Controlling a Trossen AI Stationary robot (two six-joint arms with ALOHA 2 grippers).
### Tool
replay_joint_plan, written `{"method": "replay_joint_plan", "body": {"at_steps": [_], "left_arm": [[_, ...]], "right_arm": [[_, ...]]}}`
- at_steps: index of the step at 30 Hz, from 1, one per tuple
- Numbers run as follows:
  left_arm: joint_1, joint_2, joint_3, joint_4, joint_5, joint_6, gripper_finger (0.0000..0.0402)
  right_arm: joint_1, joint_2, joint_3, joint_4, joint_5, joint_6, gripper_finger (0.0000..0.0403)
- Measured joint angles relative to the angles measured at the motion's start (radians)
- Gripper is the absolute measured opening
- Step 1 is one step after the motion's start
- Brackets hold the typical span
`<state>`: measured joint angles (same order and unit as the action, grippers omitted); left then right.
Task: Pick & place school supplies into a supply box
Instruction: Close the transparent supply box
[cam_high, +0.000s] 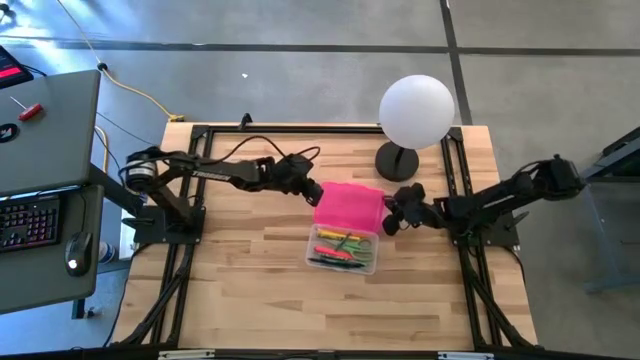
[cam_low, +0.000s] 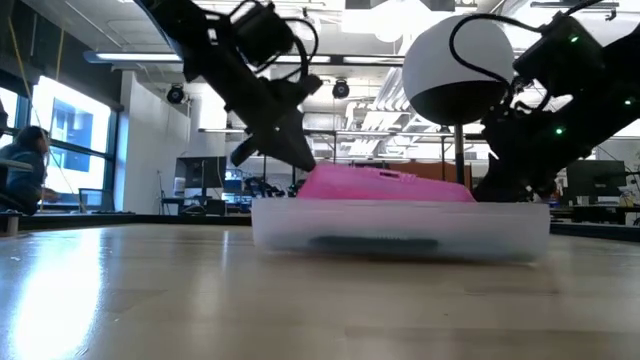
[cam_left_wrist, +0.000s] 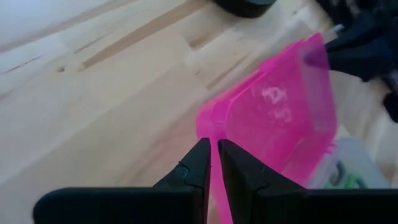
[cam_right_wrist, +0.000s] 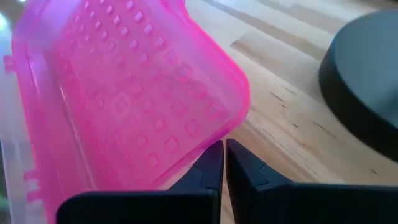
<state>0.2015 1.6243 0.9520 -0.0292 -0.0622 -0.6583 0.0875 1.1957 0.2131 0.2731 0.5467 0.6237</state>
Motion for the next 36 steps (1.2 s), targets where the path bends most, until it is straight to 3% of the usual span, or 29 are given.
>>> {"method": "replay_joint_plan", "body": {"at_steps": [9,16,28,36], "left_arm": [[-0.103,-0.02,0.0,-0.015,-0.084,-0.008,0.0074],[-0.179,-0.02,0.0,-0.057,-0.234,-0.008,0.0074],[-0.306,-0.019,0.003,-0.071,-0.398,0.0,0.0074],[-0.416,-0.019,0.003,-0.073,-0.523,0.007,0.0074]], "right_arm": [[0.151,0.0,0.0,-0.008,0.159,-0.056,0.0],[0.273,-0.001,0.002,0.002,0.282,-0.057,0.0],[0.495,-0.002,0.005,0.015,0.423,-0.129,0.0],[0.611,-0.002,0.005,0.064,0.445,-0.279,0.0]]}}
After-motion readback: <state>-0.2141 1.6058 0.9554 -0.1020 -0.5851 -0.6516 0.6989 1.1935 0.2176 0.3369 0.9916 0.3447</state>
